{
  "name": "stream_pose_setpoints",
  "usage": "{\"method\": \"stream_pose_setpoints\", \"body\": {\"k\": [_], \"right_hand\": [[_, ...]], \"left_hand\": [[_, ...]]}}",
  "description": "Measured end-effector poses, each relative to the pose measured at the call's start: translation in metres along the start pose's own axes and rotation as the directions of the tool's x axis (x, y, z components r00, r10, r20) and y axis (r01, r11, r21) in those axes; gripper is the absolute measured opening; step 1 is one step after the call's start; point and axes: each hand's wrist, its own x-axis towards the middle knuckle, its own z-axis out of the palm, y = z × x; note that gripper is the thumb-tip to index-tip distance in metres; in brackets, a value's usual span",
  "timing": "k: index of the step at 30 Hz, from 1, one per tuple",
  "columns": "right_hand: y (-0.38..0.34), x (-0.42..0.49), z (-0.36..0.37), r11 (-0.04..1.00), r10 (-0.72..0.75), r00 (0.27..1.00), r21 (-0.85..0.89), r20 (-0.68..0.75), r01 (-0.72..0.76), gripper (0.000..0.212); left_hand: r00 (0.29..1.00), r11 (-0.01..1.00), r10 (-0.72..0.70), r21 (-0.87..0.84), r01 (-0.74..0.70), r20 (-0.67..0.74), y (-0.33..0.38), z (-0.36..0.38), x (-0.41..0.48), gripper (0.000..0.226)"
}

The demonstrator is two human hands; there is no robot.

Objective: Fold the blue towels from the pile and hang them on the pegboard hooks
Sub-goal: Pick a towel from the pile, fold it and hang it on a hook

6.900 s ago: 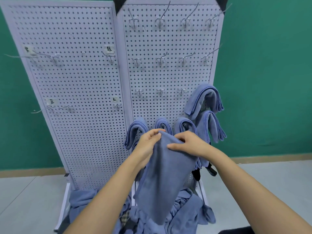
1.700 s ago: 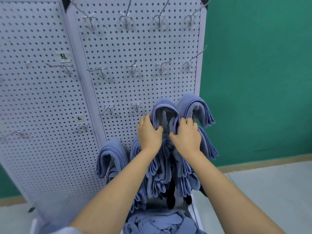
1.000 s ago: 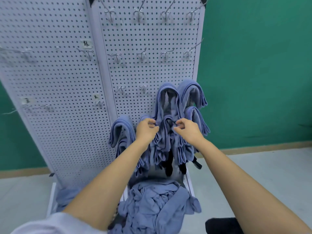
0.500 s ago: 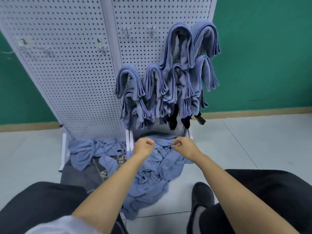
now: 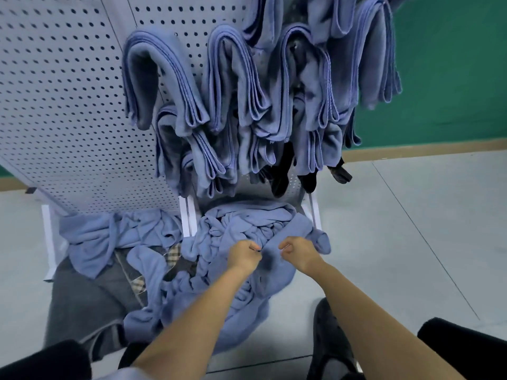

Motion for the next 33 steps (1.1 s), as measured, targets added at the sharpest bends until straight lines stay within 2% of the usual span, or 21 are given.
{"method": "stream_pose_setpoints", "body": {"k": [6,10,13,15,17,20,22,25,28,30,33], "right_hand": [[0.011,0.079,-0.002,0.992,-0.065,0.998,-0.109,0.016,0.066,0.026],[0.025,0.11,0.001,0.966,-0.09,0.988,-0.232,0.122,0.116,0.039],[0.038,0.117,0.005,0.947,-0.001,0.993,-0.319,0.114,0.038,0.042],[0.044,0.114,0.004,0.939,0.045,0.995,-0.343,0.085,-0.013,0.041],[0.045,0.106,-0.001,0.942,0.06,0.996,-0.335,0.071,-0.033,0.038],[0.041,0.086,-0.014,0.976,0.063,0.997,-0.213,0.044,-0.052,0.034],[0.032,0.069,-0.024,0.987,0.032,0.999,-0.158,0.028,-0.027,0.028],[0.003,0.036,-0.045,0.996,-0.071,0.997,-0.06,-0.025,0.07,0.019],[-0.036,-0.008,-0.079,0.981,-0.189,0.979,-0.058,-0.069,0.186,0.01],[-0.064,-0.038,-0.106,0.965,-0.262,0.958,-0.063,-0.113,0.256,0.031],[-0.103,-0.086,-0.145,0.936,-0.352,0.926,-0.029,-0.136,0.351,0.03]], "left_hand": [[0.998,0.999,0.038,0.034,-0.039,0.056,0.005,0.037,0.076,0.013],[0.987,0.977,0.095,0.179,-0.118,0.131,-0.007,0.062,0.106,0.027],[0.974,0.94,0.092,0.306,-0.153,0.205,-0.015,0.072,0.107,0.006],[0.974,0.927,0.07,0.347,-0.143,0.215,-0.02,0.074,0.107,0.032],[0.969,0.944,0.097,0.286,-0.162,0.227,-0.022,0.069,0.103,0.034],[0.969,0.989,0.132,0.044,-0.144,0.209,-0.014,0.045,0.086,0.018],[0.97,0.989,0.145,-0.04,-0.14,0.195,0.0,0.023,0.068,0.025],[0.972,0.986,0.168,-0.027,-0.165,0.162,0.027,-0.013,0.039,0.028],[0.962,0.967,0.255,-0.044,-0.252,0.097,0.058,-0.055,0.002,0.025],[0.934,0.937,0.346,-0.078,-0.339,0.091,0.081,-0.087,-0.03,0.027],[0.894,0.912,0.409,-0.082,-0.401,0.183,0.11,-0.135,-0.078,0.034]]}}
